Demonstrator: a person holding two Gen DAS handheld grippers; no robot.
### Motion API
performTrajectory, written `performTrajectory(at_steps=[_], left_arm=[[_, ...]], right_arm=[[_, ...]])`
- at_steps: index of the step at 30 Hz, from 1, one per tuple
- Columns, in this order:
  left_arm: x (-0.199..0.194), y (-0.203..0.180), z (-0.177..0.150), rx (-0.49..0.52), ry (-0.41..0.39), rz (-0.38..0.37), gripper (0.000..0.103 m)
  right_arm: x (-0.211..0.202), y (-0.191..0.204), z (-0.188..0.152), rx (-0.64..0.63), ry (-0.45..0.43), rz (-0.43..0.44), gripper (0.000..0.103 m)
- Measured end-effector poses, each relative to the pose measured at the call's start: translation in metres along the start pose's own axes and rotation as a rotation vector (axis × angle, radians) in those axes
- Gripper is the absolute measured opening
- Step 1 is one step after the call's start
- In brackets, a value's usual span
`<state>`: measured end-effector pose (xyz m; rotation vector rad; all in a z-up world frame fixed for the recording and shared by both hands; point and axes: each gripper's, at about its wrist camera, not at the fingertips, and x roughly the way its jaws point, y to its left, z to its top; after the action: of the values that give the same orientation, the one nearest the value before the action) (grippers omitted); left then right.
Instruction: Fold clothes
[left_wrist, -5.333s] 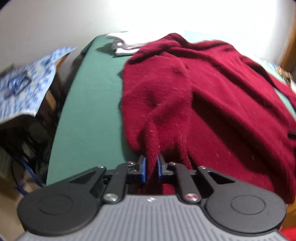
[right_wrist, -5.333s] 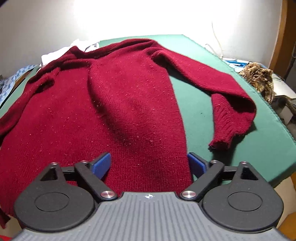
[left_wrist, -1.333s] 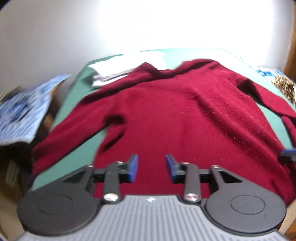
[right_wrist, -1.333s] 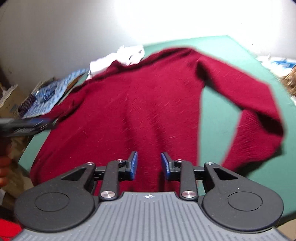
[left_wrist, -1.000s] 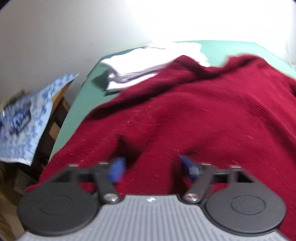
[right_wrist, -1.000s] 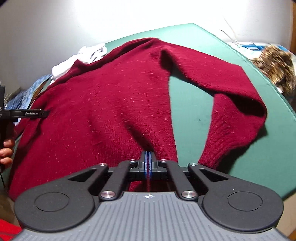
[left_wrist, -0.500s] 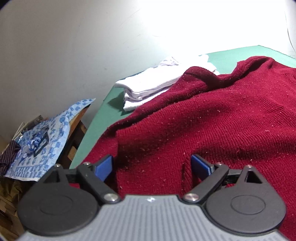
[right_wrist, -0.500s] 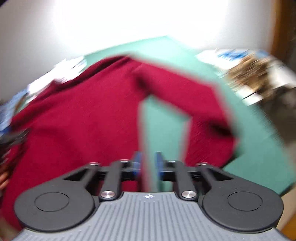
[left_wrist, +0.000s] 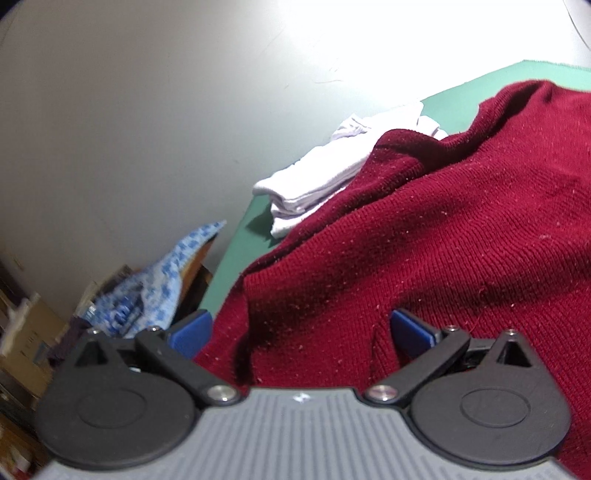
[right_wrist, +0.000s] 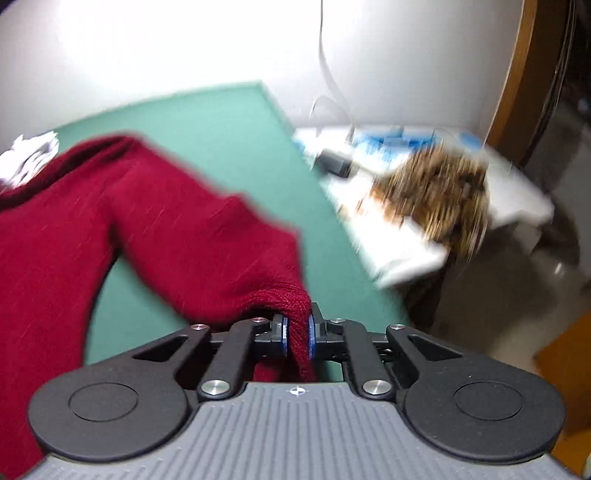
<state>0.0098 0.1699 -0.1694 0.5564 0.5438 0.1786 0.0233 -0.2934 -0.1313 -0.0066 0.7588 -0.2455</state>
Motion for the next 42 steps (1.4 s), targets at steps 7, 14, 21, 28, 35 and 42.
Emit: performTrajectory(at_steps=[7,14,21,28,35,42], left_arm=[[-0.002,-0.005,0.001,0.016,0.006,0.053,0.102],[-0.004,-0.005,-0.004,0.013,0.011,0.079,0.102],[-0.004,-0.005,-0.005,0.013,0.011,0.076,0.102],[-0.004,-0.003,-0.006,0.012,0.01,0.073,0.102],[-0.006,-0.002,-0.007,0.015,-0.001,0.059,0.102],[-0.034,0.031,0.006,-0.032,-0.077,-0.051,0.101]], right_arm=[[0.038,-0.059,0.091,0.02,-0.196,-0.317,0.041],[0.047,-0.047,0.054,-0.025,-0.086,-0.257,0.069],[0.005,0.071,0.028,-0.098,-0.099,0.299,0.064],[0.024,0.142,0.034,-0.06,0.031,0.525,0.062],[0.016,0.145,0.018,0.093,0.028,0.395,0.033],[0.004,0.184,-0.018,-0.166,-0.148,0.268,0.04]])
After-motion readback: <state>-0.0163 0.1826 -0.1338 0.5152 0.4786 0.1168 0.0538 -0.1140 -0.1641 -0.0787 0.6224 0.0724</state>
